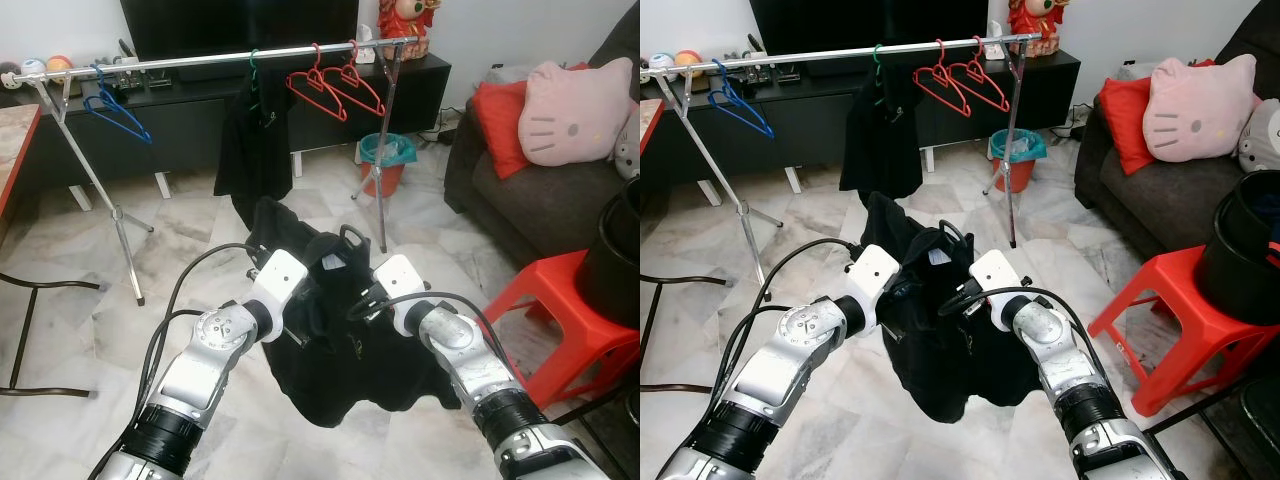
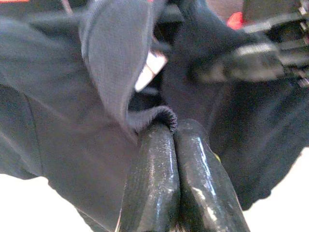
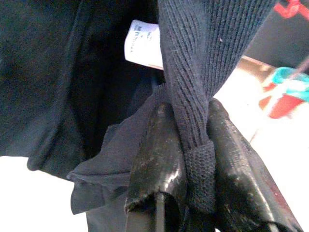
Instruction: Hang hanger
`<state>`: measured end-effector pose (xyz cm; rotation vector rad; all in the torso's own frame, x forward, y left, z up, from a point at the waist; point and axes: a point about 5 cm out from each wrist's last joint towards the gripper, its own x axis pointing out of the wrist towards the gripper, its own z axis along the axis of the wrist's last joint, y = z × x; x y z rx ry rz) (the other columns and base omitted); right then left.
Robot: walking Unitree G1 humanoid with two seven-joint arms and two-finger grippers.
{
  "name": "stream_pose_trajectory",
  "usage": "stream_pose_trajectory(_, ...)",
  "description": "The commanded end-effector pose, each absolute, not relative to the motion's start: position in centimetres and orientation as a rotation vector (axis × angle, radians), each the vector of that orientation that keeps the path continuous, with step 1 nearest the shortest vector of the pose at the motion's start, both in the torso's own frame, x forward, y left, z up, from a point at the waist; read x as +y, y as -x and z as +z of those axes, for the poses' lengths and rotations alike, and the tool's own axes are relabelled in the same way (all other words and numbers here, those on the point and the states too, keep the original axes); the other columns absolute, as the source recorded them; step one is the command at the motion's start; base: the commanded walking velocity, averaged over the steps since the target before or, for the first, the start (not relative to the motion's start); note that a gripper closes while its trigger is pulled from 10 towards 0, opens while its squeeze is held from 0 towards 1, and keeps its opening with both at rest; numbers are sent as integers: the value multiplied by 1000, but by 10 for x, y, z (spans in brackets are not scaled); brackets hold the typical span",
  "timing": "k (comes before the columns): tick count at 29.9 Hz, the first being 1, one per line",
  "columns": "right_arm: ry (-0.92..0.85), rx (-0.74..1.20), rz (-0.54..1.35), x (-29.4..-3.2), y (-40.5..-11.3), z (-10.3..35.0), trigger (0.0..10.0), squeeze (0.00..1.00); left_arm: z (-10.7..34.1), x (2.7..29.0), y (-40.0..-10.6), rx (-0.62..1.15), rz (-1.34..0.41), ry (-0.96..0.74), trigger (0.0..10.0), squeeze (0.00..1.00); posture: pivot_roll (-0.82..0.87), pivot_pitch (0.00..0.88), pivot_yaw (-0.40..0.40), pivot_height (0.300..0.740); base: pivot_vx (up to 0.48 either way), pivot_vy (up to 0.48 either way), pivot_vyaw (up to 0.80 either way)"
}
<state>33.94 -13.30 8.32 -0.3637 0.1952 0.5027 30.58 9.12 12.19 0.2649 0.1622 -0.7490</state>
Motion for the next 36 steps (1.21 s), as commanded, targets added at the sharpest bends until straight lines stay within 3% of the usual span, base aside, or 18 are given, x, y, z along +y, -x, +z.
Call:
stream_pose_trajectory(1,356,96,433,-135,-348,102,10000,0,119,88,-300,160,-800,-271,10000,0,62,0,-22,740,0,0,0)
stream_pose_trajectory(3,353,78,403,-135,-350,105,10000,0,119,86,-298,162,-820,-267,10000,0,61,0,-21,740,0,0,0)
stream_pose_trajectory(4,351,71,400,-134,-350,106,10000,0,118,85,-297,165,-833,-263,10000,67,61,0,-20,740,0,0,0)
stream_pose_trajectory(5,346,62,400,-132,-350,107,10000,0,118,84,-296,163,-847,-261,10000,706,61,0,-19,740,0,0,0)
stream_pose_trajectory(6,344,60,401,-131,-350,107,10000,0,118,84,-296,160,-848,-263,10000,706,61,0,-19,740,0,0,0)
stream_pose_trajectory(7,344,57,393,-131,-350,108,10000,0,117,85,-296,162,-846,-259,10000,1000,61,0,-16,740,0,0,0)
stream_pose_trajectory(18,323,51,355,-125,-349,104,10000,0,120,90,-300,145,-820,-265,10000,1000,63,0,-7,740,0,0,0)
stream_pose_trajectory(28,371,84,459,-132,-343,97,10000,0,159,145,-334,-50,-383,-254,10000,1000,63,0,-13,740,0,0,0)
stream_pose_trajectory(32,333,90,524,-138,-339,96,10000,0,176,158,-336,-127,-346,-252,10000,1000,66,0,-16,740,0,0,0)
stream_pose_trajectory(33,323,88,562,-140,-337,97,10000,0,177,156,-333,-128,-405,-261,10000,0,66,0,-17,740,0,0,0)
stream_pose_trajectory(36,320,94,689,-151,-330,98,10000,0,178,150,-323,-143,-564,-294,10000,0,65,0,-24,740,0,0,0)
